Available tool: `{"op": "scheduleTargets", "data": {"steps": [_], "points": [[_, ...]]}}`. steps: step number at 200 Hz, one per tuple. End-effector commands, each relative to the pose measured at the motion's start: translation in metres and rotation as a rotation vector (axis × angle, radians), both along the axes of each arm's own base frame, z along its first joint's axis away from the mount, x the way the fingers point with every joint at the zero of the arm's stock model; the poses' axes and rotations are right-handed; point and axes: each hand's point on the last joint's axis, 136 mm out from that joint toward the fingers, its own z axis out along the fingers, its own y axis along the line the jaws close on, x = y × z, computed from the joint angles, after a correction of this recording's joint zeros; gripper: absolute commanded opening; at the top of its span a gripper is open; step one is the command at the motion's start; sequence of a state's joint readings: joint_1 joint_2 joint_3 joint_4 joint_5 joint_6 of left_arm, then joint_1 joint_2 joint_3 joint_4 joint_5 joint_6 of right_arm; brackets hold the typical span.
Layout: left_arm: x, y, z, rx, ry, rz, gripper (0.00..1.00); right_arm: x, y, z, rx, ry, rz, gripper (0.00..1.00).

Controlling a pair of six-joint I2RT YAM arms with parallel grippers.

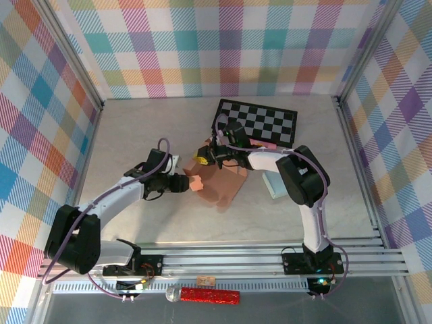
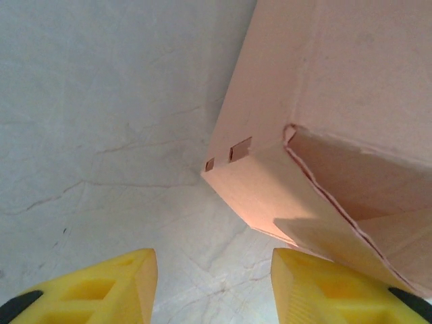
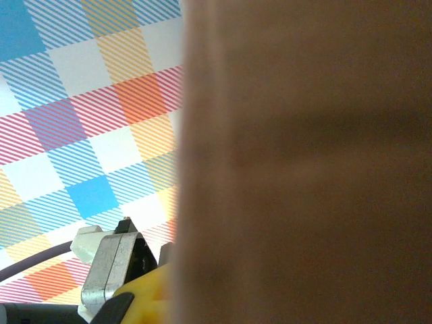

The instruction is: Fold the paper box

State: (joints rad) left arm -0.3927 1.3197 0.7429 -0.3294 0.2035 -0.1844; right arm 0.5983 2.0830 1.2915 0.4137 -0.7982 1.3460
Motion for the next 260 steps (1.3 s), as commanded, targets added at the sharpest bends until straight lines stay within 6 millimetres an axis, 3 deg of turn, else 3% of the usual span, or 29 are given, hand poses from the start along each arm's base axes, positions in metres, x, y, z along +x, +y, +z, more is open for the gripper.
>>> {"op": "scheduleTargets", "data": {"steps": [1, 45, 89, 129, 188, 260], "points": [[0.017, -0.013, 0.012, -0.022, -0.109, -0.024, 0.48, 0.006, 0.001, 0.007, 0.036, -0.026, 0.018, 0.00], [0.022, -0.011, 0.009, -0.070, -0.193, 0.052, 0.48, 0.009, -0.001, 0.004, 0.039, -0.010, 0.009, 0.00], [0.012, -0.006, -0.005, -0.062, -0.226, 0.080, 0.48, 0.013, -0.003, 0.003, 0.049, -0.003, -0.003, 0.00], [0.009, -0.019, -0.014, -0.061, -0.234, 0.036, 0.48, 0.013, -0.003, 0.003, 0.049, 0.005, -0.005, 0.00], [0.017, -0.029, -0.012, -0.036, -0.279, 0.048, 0.50, 0.011, -0.006, 0.005, 0.058, -0.014, -0.013, 0.00], [0.025, -0.026, -0.021, -0.002, -0.281, 0.100, 0.51, 0.000, -0.014, -0.014, 0.078, -0.024, -0.043, 0.00]]}}
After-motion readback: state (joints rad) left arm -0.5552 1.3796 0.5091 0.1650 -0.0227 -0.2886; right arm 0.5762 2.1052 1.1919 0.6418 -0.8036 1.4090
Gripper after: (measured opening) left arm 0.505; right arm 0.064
